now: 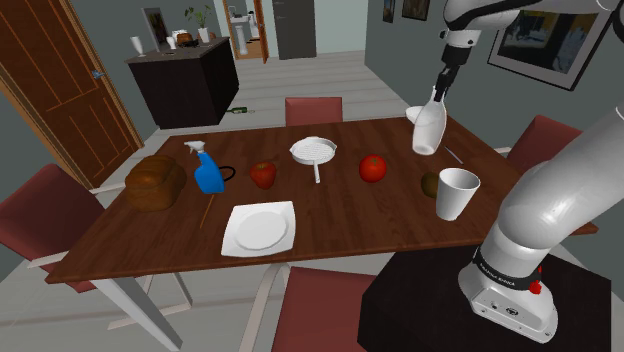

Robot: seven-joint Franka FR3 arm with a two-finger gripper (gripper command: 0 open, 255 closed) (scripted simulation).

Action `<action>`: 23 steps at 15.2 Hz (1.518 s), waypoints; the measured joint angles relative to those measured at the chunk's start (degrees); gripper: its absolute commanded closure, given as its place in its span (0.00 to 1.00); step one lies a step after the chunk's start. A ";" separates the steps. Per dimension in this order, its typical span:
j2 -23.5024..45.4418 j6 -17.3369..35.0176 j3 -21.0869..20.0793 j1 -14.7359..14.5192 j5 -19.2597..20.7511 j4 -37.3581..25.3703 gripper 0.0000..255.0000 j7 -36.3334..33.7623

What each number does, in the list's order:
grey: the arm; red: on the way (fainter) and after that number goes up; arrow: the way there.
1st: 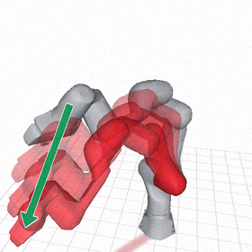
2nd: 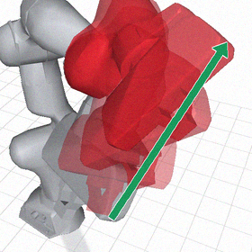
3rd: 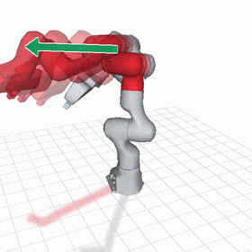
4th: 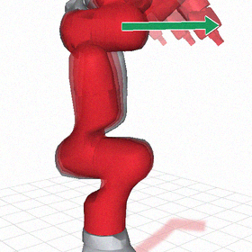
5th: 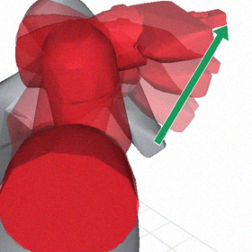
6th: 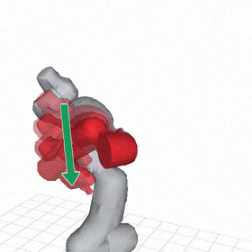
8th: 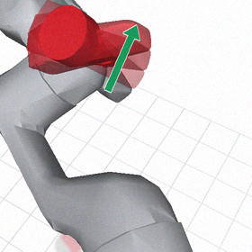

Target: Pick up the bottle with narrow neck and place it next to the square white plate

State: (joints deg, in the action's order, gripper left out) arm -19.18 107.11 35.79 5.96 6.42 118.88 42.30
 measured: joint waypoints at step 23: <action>3.16 -17.53 -0.62 -1.24 -2.12 -20.30 1.00 0.41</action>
State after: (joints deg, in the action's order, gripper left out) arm -16.02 89.58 35.17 4.72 4.29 98.58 42.71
